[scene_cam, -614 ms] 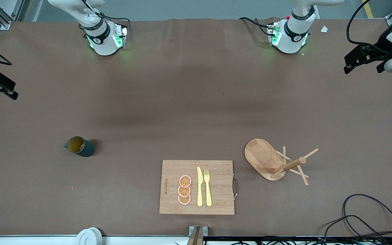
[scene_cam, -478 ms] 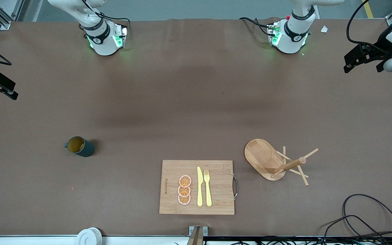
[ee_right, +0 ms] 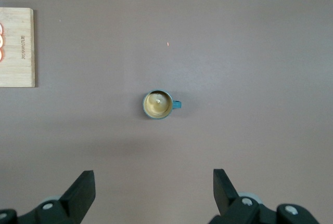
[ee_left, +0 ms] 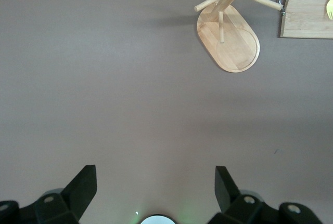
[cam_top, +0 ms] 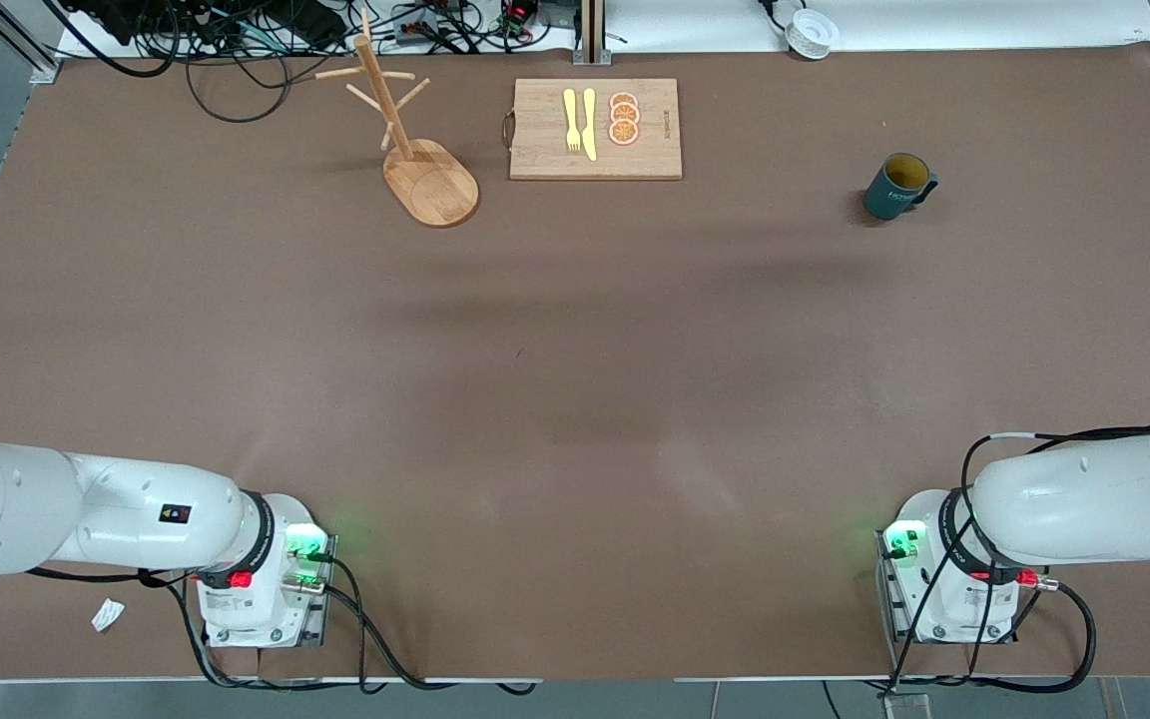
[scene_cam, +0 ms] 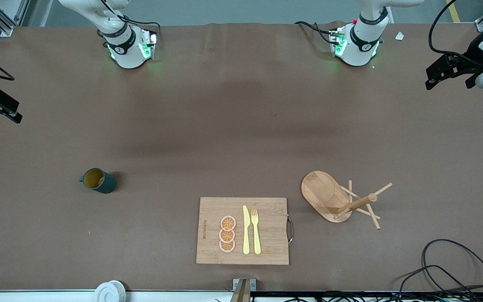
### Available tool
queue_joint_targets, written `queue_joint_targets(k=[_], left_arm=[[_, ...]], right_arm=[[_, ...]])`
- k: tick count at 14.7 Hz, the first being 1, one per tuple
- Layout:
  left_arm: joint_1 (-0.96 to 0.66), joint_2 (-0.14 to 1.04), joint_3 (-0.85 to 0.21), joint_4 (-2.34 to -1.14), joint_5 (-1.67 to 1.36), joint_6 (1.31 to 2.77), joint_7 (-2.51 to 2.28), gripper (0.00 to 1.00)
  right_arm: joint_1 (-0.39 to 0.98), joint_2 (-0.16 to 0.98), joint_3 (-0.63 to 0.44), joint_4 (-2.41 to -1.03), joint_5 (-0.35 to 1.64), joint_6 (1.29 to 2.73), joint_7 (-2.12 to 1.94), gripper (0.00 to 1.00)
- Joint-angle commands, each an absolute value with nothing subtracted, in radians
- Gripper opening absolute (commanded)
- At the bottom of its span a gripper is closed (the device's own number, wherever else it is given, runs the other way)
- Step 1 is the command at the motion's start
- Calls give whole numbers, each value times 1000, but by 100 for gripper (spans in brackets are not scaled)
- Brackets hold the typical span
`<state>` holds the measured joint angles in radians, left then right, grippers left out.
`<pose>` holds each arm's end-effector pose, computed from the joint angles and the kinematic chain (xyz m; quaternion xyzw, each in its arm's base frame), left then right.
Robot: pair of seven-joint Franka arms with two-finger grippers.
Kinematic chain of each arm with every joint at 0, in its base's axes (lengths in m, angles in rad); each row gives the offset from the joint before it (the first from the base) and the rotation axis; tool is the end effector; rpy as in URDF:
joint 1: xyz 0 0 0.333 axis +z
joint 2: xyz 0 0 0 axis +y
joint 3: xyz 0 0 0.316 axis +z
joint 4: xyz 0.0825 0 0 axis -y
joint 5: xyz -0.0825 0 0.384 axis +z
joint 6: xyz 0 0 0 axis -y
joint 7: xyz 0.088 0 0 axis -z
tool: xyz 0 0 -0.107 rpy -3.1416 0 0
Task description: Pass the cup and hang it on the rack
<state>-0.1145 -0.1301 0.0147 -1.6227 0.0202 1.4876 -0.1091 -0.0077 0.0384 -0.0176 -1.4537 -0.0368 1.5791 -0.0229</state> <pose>0.5024 -0.0474 0.6618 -0.9999 -0.0054 0.0015 0.0093 0.5676 -0.0180 0.6592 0.9989 -0.0018 0.0430 0.0198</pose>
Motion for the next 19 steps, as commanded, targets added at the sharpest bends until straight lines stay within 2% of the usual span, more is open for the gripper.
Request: queue_joint_targets(k=[1,3,5,14,19], left_arm=[[-106,-121,11,-1605,9,1473,-94,100],[-106,-120,9,-1605,9,1476,-94,100],[-106,-115,9,-1605,8,1485,-94,100],[-106,-101,9,-1606,8,1519,-94,100],[-106,-100,11,-1608,6,1529,-94,100]], right_arm=[[5,109,-17,-1456,-57,1591,-8,100],[-5,138,-17,-1456,-46,1606,-9,100],[-5,239,-18,-1457,-46,1634,-14,100],[15,379,-17,-1468,-11,1703,28,100],[29,439,-18,-1468,-21,1795,28,100]])
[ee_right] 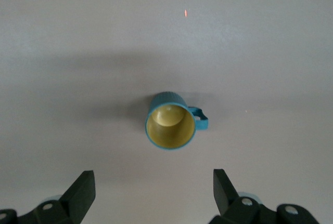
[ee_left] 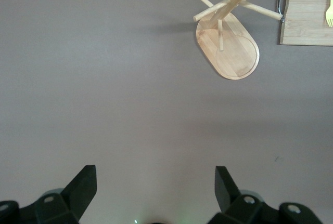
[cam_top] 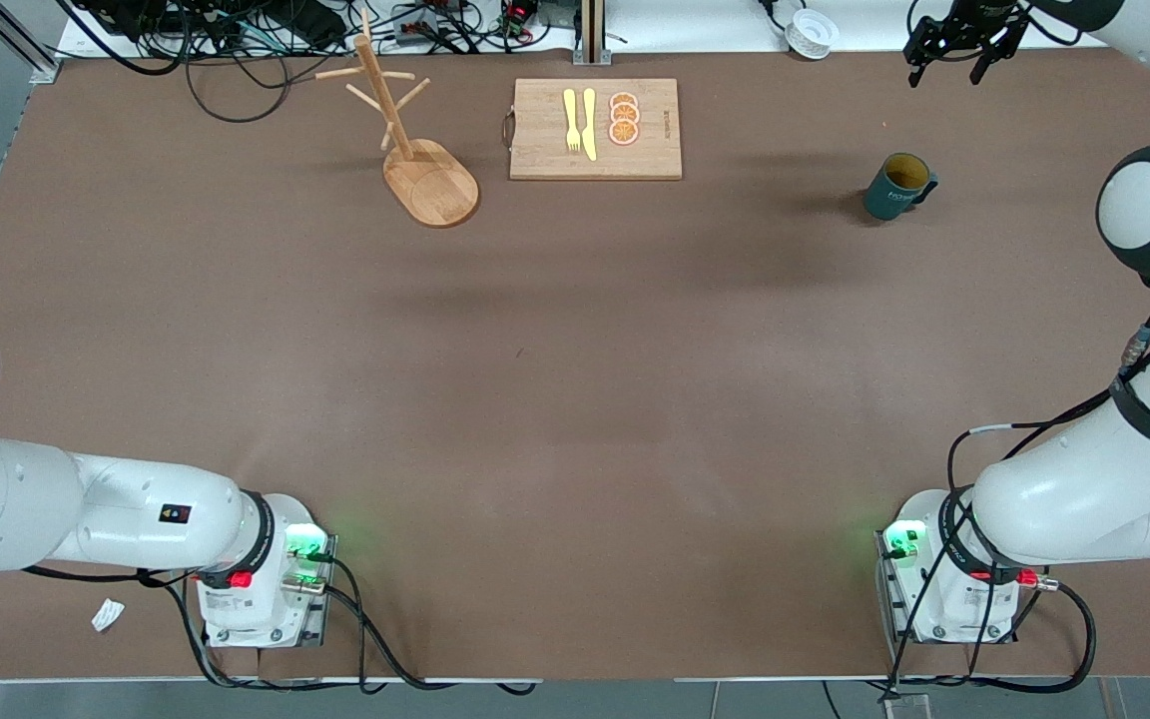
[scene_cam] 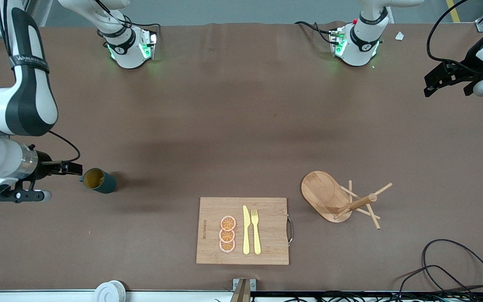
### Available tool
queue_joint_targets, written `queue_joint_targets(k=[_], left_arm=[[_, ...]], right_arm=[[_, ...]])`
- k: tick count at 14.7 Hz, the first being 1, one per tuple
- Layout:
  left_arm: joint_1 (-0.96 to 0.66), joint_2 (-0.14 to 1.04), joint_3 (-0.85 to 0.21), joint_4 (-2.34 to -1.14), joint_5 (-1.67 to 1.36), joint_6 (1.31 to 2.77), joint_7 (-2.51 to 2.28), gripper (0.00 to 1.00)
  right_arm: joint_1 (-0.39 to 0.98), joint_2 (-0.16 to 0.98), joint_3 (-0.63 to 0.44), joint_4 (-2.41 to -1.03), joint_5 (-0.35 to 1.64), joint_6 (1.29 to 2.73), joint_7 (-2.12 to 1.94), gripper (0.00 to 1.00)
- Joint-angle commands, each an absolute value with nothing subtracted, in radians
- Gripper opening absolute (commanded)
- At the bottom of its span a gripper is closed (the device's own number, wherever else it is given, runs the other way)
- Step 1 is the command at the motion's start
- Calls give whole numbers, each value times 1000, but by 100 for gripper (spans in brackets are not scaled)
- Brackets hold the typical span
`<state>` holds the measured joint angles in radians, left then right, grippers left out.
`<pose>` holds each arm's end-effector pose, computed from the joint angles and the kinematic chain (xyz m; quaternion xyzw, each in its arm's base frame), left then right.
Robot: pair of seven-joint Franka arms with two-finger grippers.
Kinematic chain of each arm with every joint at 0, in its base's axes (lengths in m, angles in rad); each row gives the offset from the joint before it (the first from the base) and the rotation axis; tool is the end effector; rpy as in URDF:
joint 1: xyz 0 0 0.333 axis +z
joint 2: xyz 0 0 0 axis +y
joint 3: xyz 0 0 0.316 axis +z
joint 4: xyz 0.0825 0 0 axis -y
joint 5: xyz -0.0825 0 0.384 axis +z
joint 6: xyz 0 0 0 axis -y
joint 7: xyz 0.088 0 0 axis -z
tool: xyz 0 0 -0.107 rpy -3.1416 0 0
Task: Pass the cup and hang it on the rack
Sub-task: 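Reach the right gripper down to the teal mug and grasp it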
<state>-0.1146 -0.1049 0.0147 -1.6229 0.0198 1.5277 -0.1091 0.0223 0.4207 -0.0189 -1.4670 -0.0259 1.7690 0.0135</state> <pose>0.5148 -0.0489 0.6524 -0.9999 -0.0050 -0.0058 0.0086 0.6697 0.0019 0.4299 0.9981 -0.0011 -0.0591 0.0169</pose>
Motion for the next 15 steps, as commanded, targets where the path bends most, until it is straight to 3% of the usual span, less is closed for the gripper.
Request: queue_joint_targets(k=[1,4,9,15], left_arm=[[-106,-100,11,-1608,6,1529,-94,100],[-106,-101,11,-1611,8,1525,-94,100],[-104,-107,12,-1611,8,1514,-94,100],[-104,-104,12,-1611,8,1509,-94,100]], right_arm=[[26,451,-18,-1470,-17,1804,29,100],[23,485,-18,-1491,-11,1854,43,100],[41,491,-18,-1655,-9,2084,107,100],[35,572,-17,-1675,-8,2128,107,98]])
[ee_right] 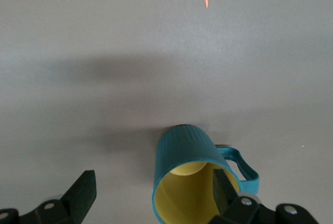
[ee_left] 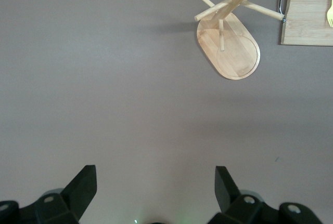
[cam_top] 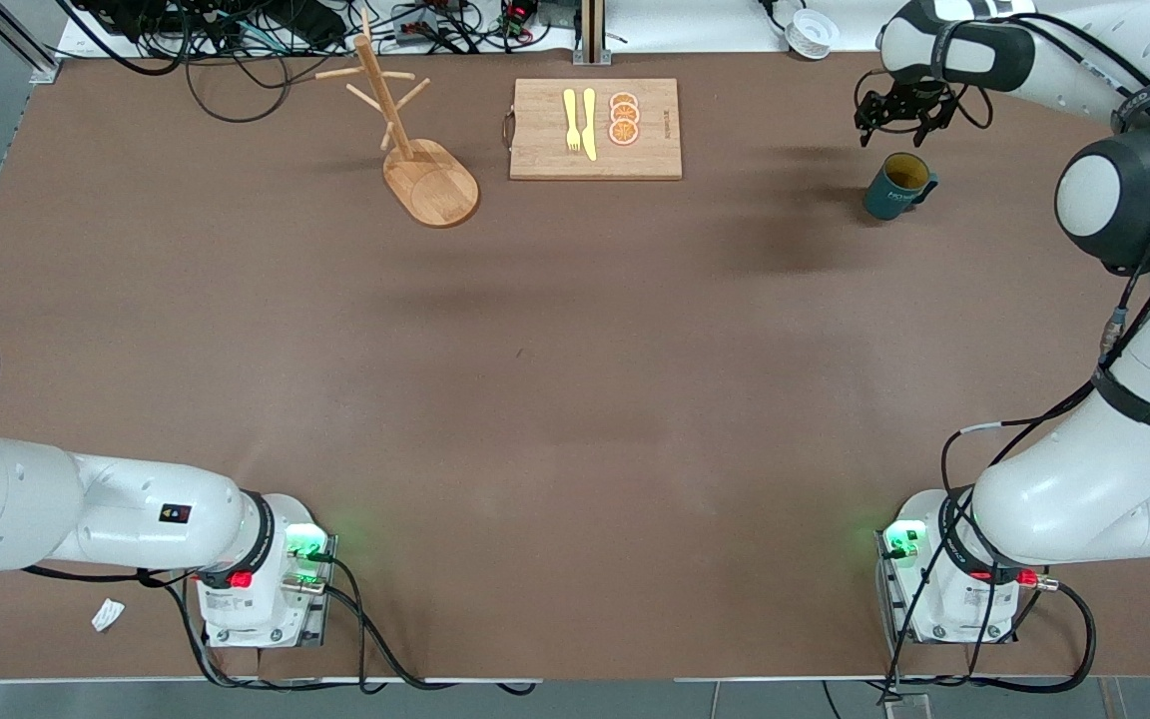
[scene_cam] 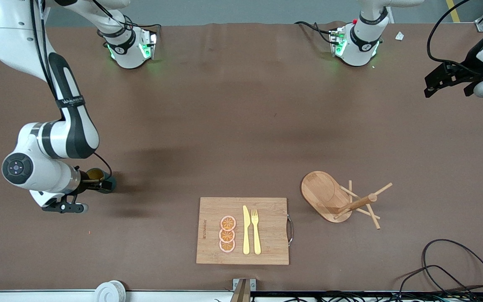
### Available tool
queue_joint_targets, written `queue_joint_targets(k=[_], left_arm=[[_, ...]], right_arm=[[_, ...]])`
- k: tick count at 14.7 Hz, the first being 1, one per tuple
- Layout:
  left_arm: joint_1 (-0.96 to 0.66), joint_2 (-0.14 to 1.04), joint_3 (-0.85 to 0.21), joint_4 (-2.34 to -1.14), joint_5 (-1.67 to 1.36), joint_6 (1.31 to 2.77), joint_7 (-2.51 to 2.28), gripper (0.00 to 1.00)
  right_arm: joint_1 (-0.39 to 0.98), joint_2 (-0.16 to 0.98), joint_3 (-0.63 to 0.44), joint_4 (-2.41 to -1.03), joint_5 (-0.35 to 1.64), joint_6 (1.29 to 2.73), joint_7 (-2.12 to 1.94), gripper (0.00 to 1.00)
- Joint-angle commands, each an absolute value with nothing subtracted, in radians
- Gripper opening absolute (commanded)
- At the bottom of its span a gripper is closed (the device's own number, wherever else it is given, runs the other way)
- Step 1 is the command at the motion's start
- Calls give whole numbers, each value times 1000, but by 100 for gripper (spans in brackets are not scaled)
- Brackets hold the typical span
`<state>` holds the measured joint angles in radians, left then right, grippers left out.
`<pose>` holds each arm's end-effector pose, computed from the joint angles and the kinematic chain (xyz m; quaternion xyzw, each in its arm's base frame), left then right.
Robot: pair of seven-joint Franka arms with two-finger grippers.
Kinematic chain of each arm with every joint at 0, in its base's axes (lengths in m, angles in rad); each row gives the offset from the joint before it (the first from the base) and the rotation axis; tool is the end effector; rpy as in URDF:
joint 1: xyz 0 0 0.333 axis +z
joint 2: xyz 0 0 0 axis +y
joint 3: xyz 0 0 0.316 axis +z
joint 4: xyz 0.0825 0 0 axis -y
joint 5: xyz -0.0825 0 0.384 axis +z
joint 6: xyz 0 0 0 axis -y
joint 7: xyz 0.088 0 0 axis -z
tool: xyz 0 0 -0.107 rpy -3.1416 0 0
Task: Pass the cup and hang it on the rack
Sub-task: 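Reach the right gripper down to the teal mug and grasp it, then lift the teal mug with the right gripper and carry it toward the rack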
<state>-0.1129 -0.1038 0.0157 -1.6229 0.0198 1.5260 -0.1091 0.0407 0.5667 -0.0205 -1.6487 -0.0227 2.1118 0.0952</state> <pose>0.5151 -0.0475 0.6517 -0.9999 -0.0064 -0.0044 0.0087 0.6721 0.0140 0.2751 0.9981 -0.0298 -0.0508 0.0180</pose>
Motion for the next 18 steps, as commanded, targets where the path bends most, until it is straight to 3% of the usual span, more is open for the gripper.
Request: queue_joint_targets(k=[1,4,6,8,10,13,15,18], left_arm=[[-104,-103,12,-1611,8,1511,-94,100],[-106,-103,12,-1608,9,1511,-94,100],[-106,-103,12,-1608,9,1511,-103,100],[-106,-98,14,-1606,8,1519,-110,100],[-104,-94,12,-1605,8,1525,-112,100],[-103,-91,12,-1606,8,1526,-112,100],[-104,-80,14,-1606,8,1532,-112,100],[-103,-80,31,-1606,9,1532,-112,100]], right_arm=[[37,572,-17,-1692,-8,2128,109,97],[35,566,-17,-1715,2,2123,109,97],[34,563,-17,-1741,3,2126,109,91],[32,560,-17,-1747,3,2120,109,74],[34,561,-17,-1744,3,2115,107,46],[35,560,-18,-1730,2,2097,106,12],[37,560,-17,-1706,2,2077,101,2],[63,561,-14,-1614,17,2019,106,0]])
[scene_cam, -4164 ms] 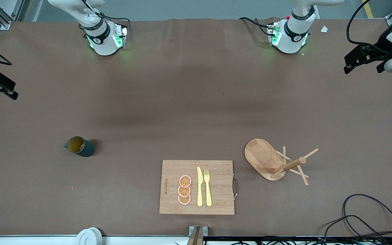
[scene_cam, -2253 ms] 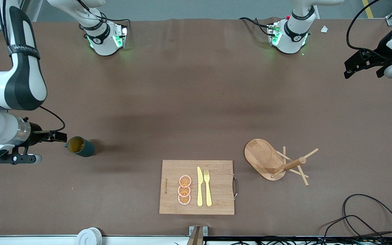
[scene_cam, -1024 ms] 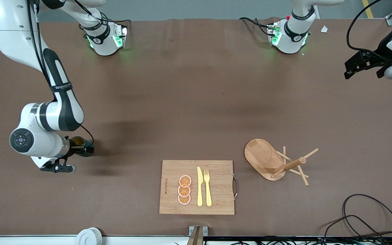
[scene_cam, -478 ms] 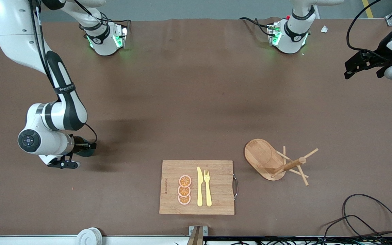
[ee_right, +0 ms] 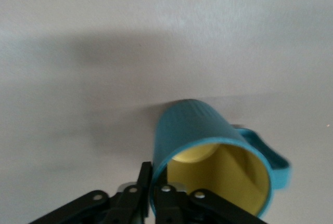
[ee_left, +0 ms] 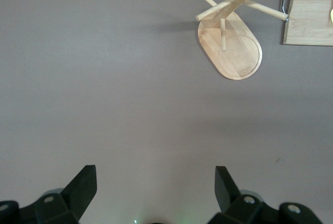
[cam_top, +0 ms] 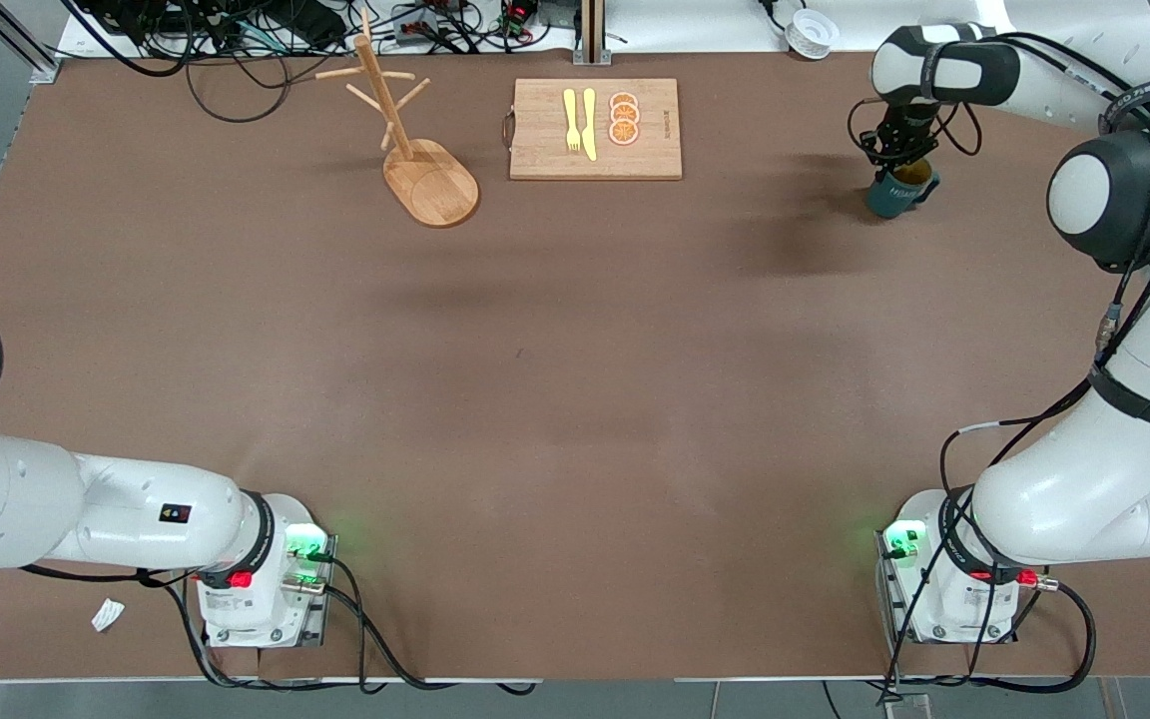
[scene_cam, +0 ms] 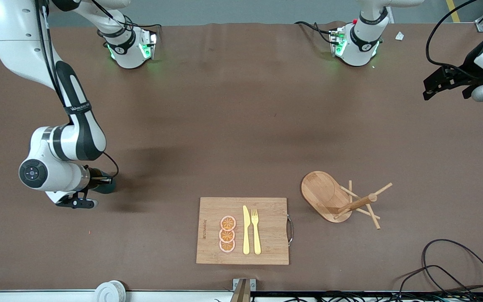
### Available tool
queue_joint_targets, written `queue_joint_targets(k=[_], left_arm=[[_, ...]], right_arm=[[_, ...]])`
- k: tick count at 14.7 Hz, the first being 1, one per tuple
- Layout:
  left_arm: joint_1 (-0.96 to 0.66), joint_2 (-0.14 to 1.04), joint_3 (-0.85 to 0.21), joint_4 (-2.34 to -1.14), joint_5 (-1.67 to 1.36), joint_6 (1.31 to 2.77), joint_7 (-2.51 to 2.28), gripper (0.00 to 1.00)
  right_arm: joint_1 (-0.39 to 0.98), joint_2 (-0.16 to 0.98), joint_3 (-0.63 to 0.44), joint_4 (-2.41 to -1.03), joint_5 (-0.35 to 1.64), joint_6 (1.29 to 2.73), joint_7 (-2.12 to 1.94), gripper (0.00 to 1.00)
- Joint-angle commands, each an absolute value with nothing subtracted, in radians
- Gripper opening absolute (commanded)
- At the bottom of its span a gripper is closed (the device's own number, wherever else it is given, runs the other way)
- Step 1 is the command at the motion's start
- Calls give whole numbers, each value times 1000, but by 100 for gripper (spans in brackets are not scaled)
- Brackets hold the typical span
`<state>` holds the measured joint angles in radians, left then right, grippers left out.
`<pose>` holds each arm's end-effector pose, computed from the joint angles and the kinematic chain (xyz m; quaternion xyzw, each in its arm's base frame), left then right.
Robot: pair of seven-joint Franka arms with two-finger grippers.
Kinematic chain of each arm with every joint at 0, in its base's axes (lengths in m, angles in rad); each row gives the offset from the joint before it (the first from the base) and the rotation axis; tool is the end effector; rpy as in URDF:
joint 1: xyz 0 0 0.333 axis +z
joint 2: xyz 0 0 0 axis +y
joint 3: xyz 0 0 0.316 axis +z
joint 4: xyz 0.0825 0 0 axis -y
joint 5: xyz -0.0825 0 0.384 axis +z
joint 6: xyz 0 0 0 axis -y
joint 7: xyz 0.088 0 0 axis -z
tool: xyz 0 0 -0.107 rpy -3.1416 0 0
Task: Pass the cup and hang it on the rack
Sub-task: 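Lift the teal mug with the right gripper and carry it toward the rack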
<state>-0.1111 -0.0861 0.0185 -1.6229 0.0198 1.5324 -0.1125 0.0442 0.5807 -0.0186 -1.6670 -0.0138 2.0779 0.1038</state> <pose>0.5215 -0.0458 0.6431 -0.9999 -0.0103 0.0013 0.0093 0.6618 0.0175 0.2555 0.9958 -0.0340 -0.0839 0.0164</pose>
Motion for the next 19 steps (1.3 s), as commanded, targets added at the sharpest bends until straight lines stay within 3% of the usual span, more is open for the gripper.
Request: queue_joint_targets(k=[1,5,8,12,15,19], left_arm=[[-103,-80,38,-1606,9,1534,-110,100],[-101,-77,40,-1606,9,1549,-110,100],[-103,-64,40,-1605,9,1565,-110,100],[-103,-52,40,-1605,8,1569,-113,100],[-103,-46,40,-1605,6,1582,-114,100],[-101,-35,40,-1605,-23,1582,-114,100]], right_arm=[[80,563,-14,-1567,49,1979,124,0],[191,569,-15,-1453,117,1925,277,0],[377,577,-15,-1387,115,1927,539,0],[563,704,-12,-1226,129,1943,730,0],[681,834,-14,-1088,196,2057,857,0],[752,965,15,-979,201,2150,1009,0]])
